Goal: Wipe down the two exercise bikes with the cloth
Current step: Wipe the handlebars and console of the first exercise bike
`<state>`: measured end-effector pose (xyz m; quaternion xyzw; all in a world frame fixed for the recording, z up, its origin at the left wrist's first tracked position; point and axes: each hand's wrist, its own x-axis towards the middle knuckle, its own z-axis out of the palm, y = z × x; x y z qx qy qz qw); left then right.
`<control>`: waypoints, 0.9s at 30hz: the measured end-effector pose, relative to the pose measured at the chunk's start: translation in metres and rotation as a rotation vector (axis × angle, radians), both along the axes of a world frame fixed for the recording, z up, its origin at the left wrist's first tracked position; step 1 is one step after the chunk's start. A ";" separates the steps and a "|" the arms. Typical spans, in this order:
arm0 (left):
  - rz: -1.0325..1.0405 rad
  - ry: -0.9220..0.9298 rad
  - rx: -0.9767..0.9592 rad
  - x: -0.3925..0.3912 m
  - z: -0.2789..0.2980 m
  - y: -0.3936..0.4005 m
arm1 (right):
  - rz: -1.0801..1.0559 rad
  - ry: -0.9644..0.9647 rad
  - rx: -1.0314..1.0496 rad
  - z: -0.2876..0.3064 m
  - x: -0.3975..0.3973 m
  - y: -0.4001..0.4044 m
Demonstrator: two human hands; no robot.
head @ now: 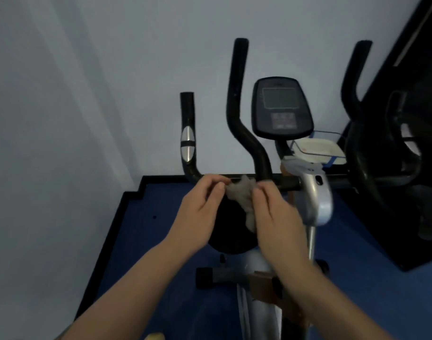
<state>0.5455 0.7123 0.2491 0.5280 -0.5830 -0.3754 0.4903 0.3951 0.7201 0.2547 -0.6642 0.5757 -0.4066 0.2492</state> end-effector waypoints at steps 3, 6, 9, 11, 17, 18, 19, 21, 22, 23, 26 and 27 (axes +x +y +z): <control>-0.150 -0.028 -0.028 -0.003 -0.003 -0.010 | -0.206 -0.420 0.044 -0.018 0.019 0.029; -0.240 0.025 -0.038 0.001 -0.007 -0.011 | -0.451 -0.643 0.022 -0.018 0.033 0.014; -0.309 0.114 -0.008 0.005 -0.009 -0.009 | -0.689 -0.789 -0.124 -0.029 0.072 0.032; -0.367 0.142 0.008 0.008 -0.010 -0.010 | -0.784 -0.848 -0.161 -0.038 0.101 0.047; -0.549 0.112 0.049 0.021 -0.012 -0.015 | -1.177 -1.078 -0.145 -0.036 0.120 0.023; -0.572 0.107 0.055 0.024 -0.013 -0.015 | -1.214 -1.061 -0.159 -0.040 0.136 0.023; -0.596 0.103 0.057 0.025 -0.013 -0.016 | -1.231 -1.066 -0.155 -0.042 0.151 0.024; -0.643 0.089 0.057 0.029 -0.014 -0.015 | -1.212 -1.117 -0.136 -0.043 0.160 0.028; -0.647 0.088 0.054 0.028 -0.014 -0.016 | -1.190 -1.115 -0.133 -0.041 0.149 0.028; -0.654 0.086 0.049 0.028 -0.015 -0.016 | -1.195 -1.083 -0.149 -0.038 0.138 0.027; -0.646 0.041 0.004 0.029 -0.015 -0.016 | -1.207 -0.739 -0.251 -0.032 0.127 0.024; -0.638 0.034 -0.009 0.029 -0.015 -0.016 | -1.189 -0.558 -0.273 -0.034 0.133 0.026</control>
